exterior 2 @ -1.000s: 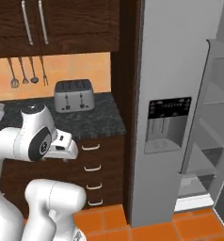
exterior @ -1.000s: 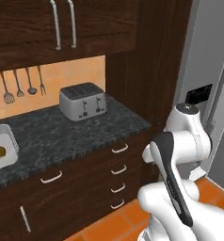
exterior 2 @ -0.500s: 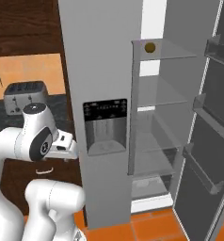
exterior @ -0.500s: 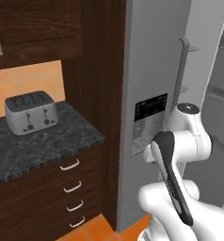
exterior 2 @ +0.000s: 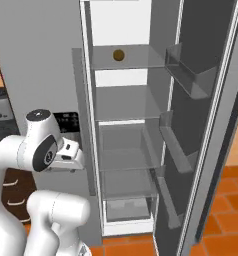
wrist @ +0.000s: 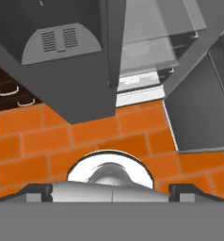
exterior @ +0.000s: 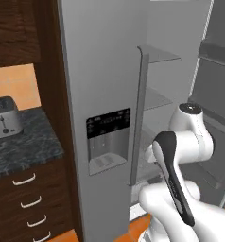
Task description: Place one avocado and one fish in each tupperware on the nearby counter, to pack two identical lunches.
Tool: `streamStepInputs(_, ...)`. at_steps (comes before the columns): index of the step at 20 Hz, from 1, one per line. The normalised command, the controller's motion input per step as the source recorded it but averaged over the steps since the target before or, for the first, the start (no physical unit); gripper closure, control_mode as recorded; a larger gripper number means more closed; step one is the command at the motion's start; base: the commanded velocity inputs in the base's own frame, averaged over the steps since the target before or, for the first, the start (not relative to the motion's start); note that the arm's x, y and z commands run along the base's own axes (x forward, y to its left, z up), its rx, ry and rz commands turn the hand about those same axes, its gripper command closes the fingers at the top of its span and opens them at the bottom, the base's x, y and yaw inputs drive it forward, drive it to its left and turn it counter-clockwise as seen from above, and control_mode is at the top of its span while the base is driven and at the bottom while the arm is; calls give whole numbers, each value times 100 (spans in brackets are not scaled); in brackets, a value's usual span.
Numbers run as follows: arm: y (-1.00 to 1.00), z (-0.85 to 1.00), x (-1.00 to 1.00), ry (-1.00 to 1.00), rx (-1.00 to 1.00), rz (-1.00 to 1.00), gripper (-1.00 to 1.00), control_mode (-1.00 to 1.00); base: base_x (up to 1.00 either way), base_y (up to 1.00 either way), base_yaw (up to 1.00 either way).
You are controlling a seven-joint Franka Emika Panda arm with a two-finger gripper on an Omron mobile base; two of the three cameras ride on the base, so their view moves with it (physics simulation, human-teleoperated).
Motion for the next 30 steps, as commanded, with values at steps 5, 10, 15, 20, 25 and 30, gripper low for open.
streamStepInputs(5,0,0,0,0,0,0,-100,100,62,-19,27)
streamStepInputs(10,0,0,0,0,0,0,-100,100,41,-24,24)
streamStepInputs(15,0,0,0,0,0,0,-100,100,1,-54,13)
streamStepInputs(20,0,0,0,0,0,0,-100,100,5,-43,-6)
streamStepInputs(25,0,0,0,0,0,0,-100,100,22,-38,-13)
streamStepInputs(30,0,0,0,0,0,0,-100,100,69,-14,-9)
